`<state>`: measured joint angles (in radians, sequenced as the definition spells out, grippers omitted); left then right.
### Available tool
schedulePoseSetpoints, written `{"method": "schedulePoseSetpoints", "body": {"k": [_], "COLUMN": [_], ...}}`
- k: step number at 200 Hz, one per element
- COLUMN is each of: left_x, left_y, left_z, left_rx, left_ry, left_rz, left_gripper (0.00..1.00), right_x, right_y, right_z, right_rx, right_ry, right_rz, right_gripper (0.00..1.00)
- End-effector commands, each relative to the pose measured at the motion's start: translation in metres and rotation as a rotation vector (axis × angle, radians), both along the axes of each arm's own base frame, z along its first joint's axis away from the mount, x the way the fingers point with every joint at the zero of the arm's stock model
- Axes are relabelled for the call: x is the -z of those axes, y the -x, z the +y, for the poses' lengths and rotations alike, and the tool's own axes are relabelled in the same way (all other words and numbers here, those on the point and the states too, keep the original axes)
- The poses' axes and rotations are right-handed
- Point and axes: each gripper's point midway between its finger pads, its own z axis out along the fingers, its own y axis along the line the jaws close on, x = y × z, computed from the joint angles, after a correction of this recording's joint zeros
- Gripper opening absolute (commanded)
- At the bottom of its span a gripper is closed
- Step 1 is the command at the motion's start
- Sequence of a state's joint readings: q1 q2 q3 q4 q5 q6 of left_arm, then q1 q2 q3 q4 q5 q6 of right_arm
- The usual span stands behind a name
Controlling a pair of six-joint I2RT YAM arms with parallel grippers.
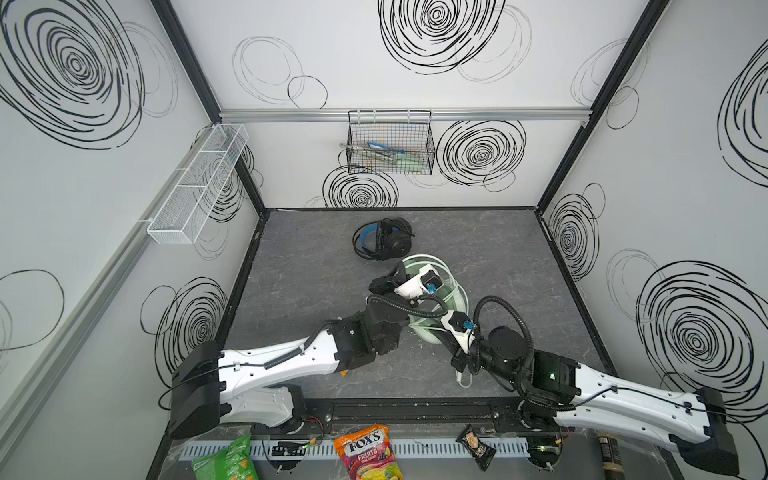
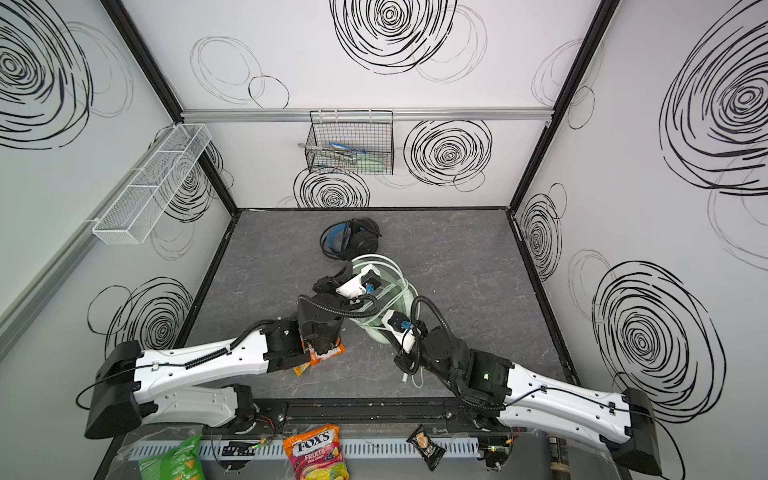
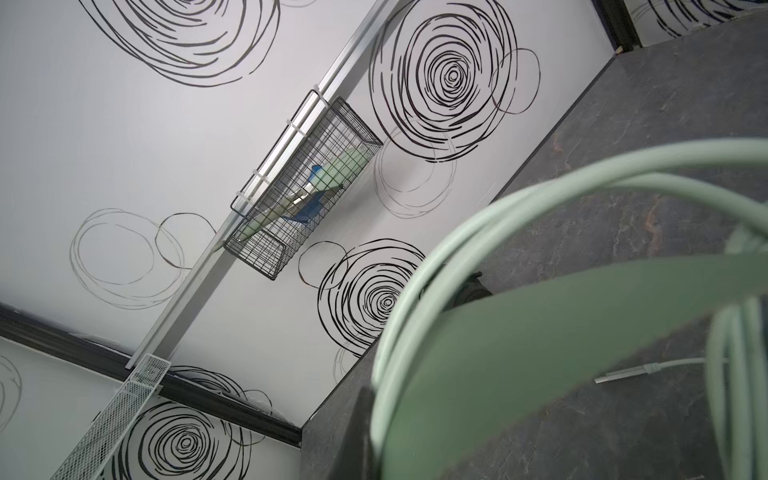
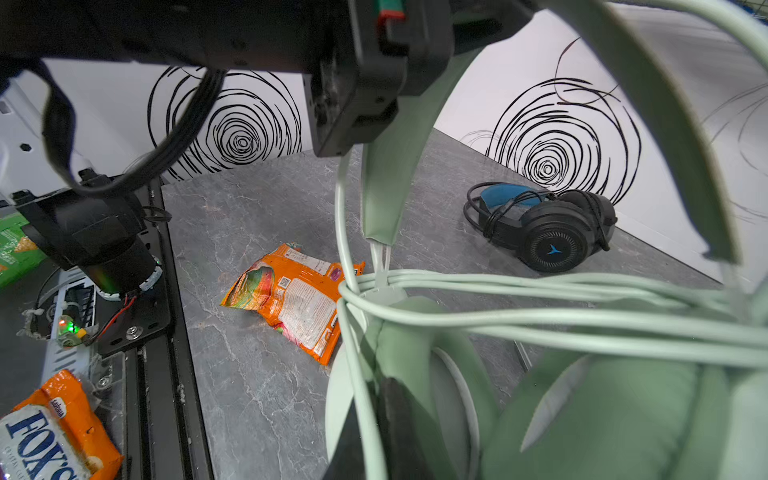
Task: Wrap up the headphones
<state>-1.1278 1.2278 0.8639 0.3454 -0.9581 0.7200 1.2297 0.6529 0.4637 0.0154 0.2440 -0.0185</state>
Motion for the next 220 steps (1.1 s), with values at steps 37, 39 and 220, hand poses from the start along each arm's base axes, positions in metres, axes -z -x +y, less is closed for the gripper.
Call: {"method": "schedulePoseSetpoints", "body": {"k": [37,39,220], "left_x": [-0.008,-0.008,-0.001], "left_y": [-0.002,-0.002,0.032], "left_z": [0.043,0.043,0.017], "left_rx": [-0.117,-0.117,0.122], "left_ry": [-0.134,-0.133,-0.121], "left_rz": [-0.029,-0.029,0.106], "left_gripper": [0.00,0.00,0.00], "right_x": [-0.037,-0.037,-0.050], "right_y": [-0.012,-0.012,-0.043], "right_z": [-0.007,-0.007,-0.053], "right_rx": [0.088,0.088,0.411], "right_ry": [-0.031,-0.027,-0.063], "right_rz": [-0.064,-0.066,-0.154], "right_gripper": [0.08,0.09,0.07]}}
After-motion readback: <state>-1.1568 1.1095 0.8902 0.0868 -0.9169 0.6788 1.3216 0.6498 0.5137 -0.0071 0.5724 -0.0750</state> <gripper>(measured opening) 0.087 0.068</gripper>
